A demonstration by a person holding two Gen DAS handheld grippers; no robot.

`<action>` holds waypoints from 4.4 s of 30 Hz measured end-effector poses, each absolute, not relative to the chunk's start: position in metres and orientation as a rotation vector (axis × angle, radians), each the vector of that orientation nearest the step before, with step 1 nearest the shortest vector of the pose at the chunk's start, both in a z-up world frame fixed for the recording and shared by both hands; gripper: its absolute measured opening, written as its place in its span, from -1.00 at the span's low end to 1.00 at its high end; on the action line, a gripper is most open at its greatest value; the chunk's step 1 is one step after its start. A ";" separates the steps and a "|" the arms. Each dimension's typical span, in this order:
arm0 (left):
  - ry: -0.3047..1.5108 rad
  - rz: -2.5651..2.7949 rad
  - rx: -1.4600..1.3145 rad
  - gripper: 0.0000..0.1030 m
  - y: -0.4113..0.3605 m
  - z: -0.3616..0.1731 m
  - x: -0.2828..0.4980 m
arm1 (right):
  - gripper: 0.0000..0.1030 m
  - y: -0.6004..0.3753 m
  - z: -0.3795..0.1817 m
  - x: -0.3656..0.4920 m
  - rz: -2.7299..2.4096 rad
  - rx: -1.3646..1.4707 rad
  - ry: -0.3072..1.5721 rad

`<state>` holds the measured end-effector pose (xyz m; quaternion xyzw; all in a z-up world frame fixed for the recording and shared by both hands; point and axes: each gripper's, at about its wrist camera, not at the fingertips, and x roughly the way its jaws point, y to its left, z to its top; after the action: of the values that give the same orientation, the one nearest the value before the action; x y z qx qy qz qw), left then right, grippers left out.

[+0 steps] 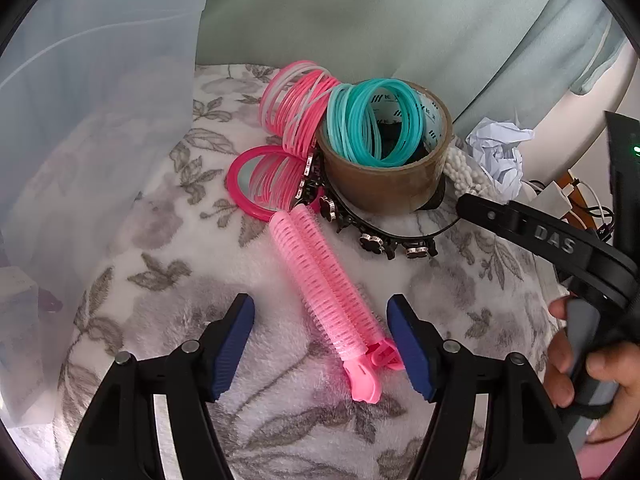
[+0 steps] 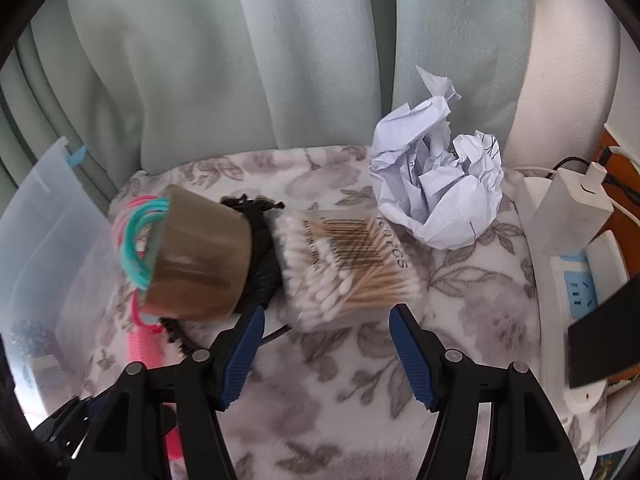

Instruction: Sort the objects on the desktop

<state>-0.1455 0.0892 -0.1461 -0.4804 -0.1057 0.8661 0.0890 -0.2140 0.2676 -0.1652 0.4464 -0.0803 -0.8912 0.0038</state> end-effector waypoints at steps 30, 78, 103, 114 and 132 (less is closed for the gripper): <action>-0.280 2.563 -1.444 0.41 0.085 -0.138 -0.148 | -0.30 0.305 -0.159 -0.210 -2.832 1.407 -0.378; -0.526 2.429 -1.400 -0.40 0.051 -0.138 -0.081 | -0.58 0.267 -0.124 -0.076 -2.772 1.325 -0.560; -0.255 2.585 -1.487 0.12 0.110 -0.145 -0.117 | -0.59 0.278 -0.129 -0.075 -2.747 1.306 -0.612; -0.309 2.572 -1.456 -0.45 0.094 -0.141 -0.108 | -0.59 0.279 -0.128 -0.074 -2.740 1.301 -0.595; -0.354 2.554 -1.297 -0.45 0.078 -0.109 -0.076 | -0.86 0.254 -0.114 -0.063 -2.769 1.257 -0.545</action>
<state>-0.0764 0.0781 -0.1087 -0.4458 -0.1218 0.8777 0.1272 -0.0630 0.2536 -0.1142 0.4068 -0.1764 -0.8959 0.0261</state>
